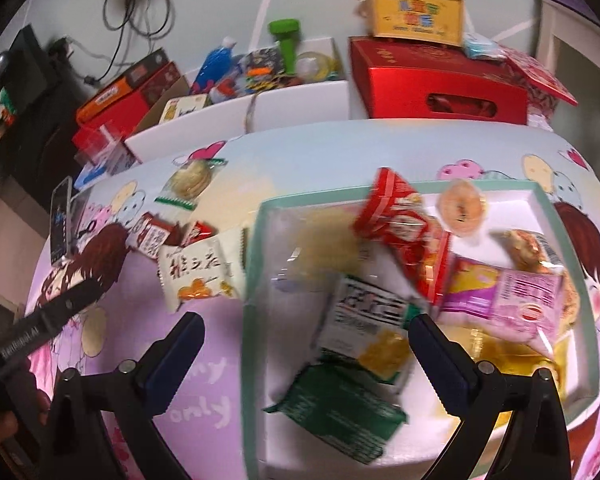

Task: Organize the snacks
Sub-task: 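Move both tools back toward the remaining snacks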

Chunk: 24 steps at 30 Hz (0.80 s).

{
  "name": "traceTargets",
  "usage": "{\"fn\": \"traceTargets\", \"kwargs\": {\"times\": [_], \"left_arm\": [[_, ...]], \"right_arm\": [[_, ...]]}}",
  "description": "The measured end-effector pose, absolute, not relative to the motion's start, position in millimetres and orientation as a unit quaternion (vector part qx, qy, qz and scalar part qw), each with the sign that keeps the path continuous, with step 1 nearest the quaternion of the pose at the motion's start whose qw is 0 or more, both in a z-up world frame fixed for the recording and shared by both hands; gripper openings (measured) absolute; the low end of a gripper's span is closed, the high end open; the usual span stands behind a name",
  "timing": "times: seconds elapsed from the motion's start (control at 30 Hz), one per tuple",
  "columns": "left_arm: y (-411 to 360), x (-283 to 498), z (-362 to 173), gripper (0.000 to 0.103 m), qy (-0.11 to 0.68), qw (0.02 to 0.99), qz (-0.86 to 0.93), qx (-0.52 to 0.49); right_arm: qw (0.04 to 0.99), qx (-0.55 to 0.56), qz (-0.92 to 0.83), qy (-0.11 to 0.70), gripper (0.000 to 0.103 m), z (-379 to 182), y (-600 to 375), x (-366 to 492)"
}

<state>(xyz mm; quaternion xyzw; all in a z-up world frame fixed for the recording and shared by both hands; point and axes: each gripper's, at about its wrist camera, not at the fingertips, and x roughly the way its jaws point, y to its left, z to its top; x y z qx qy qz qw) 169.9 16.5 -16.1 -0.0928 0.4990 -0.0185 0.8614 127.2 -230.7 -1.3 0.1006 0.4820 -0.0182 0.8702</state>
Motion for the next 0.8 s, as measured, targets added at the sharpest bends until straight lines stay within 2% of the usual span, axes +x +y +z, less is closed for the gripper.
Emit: {"fn": "traceTargets", "kwargs": {"times": [0.47,0.8], "left_arm": [[42.9,188.2,-27.6,0.098,0.508,0.851,-0.009,-0.133],[52.3,209.9,-38.1,0.098,0.517,0.842,-0.004,-0.155]], "right_arm": [[0.877,0.053,0.038,0.476,0.103,-2.1,-170.8,165.6],[0.871,0.026,0.075,0.485,0.096,-16.5,-144.8,193.0]]}}
